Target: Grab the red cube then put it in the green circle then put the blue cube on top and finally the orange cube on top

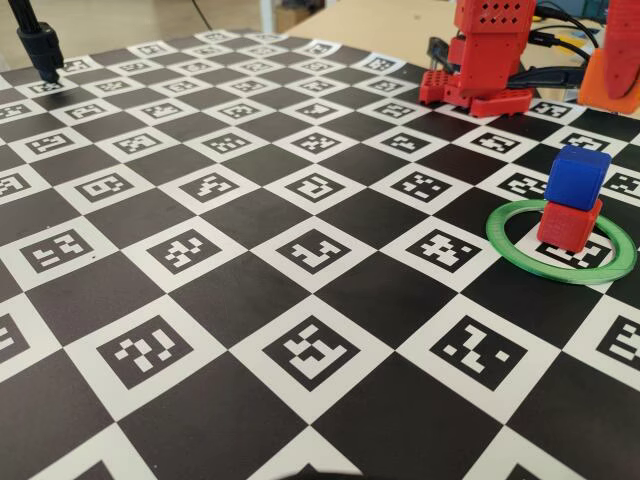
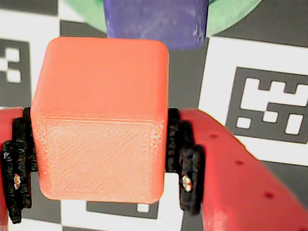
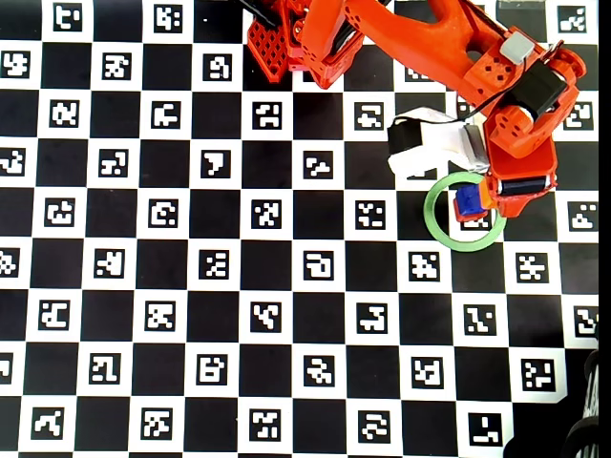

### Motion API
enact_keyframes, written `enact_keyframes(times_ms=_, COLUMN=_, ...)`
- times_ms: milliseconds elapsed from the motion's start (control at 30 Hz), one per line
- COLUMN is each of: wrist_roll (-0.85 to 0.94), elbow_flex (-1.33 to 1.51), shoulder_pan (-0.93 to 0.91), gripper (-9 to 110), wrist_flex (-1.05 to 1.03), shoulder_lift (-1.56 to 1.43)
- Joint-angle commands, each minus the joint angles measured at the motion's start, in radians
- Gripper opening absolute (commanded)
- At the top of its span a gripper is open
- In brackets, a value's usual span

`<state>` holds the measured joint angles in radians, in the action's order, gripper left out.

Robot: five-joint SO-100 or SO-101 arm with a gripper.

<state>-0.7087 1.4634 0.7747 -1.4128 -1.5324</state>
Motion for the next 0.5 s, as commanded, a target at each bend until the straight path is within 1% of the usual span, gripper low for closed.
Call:
enact_keyframes(times_ms=0, wrist_roll=0.009, elbow_flex=0.002, shoulder_pan=-0.009, gripper=7, wrist_flex=0.021, shoulder_lift=-0.072)
enact_keyframes(times_ms=467, wrist_roll=0.009, elbow_flex=0.089, shoulder_pan=-0.006, gripper=6, wrist_flex=0.097, shoulder_lift=-0.081)
